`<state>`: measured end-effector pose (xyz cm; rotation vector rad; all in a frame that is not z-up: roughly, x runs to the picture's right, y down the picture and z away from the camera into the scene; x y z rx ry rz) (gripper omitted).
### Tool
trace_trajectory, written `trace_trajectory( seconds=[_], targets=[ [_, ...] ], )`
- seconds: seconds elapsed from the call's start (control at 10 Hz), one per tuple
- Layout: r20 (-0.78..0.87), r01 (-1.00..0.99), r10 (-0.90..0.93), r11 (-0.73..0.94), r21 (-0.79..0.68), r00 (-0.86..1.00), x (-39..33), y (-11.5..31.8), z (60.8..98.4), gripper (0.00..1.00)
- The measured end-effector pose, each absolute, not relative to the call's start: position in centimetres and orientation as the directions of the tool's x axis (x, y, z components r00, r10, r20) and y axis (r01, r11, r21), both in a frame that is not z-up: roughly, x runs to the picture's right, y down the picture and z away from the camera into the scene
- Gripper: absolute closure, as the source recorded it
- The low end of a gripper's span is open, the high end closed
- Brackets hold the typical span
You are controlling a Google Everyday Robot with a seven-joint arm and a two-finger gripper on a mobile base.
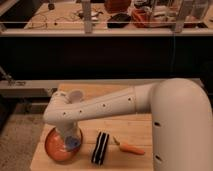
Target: Place the white sponge in the ceramic bowl
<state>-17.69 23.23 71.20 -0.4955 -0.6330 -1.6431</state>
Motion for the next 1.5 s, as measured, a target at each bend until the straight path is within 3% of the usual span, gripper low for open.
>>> trace_trajectory(
  seconds=[0.2, 0.6, 0.7, 1.2, 1.3, 1.5],
  targets=[
    [0.641, 0.986, -0.749, -0.106, 0.132, -0.167, -17.82, 23.27, 71.09, 0.44],
    [0.643, 0.985, -0.747, -0.105, 0.137, -0.169, -17.77, 23.26, 71.0, 0.36],
    [0.643, 0.985, -0.746, -0.106, 0.139, -0.171, -17.8, 23.28, 70.95, 0.4],
    [0.645, 0.983, -0.743, -0.105, 0.149, -0.178, -18.01, 23.25, 70.92, 0.89],
    [0.645, 0.983, -0.743, -0.104, 0.151, -0.177, -17.96, 23.21, 70.89, 0.93],
    [0.644, 0.982, -0.743, -0.104, 0.158, -0.183, -18.0, 23.18, 70.79, 0.86]
  ],
)
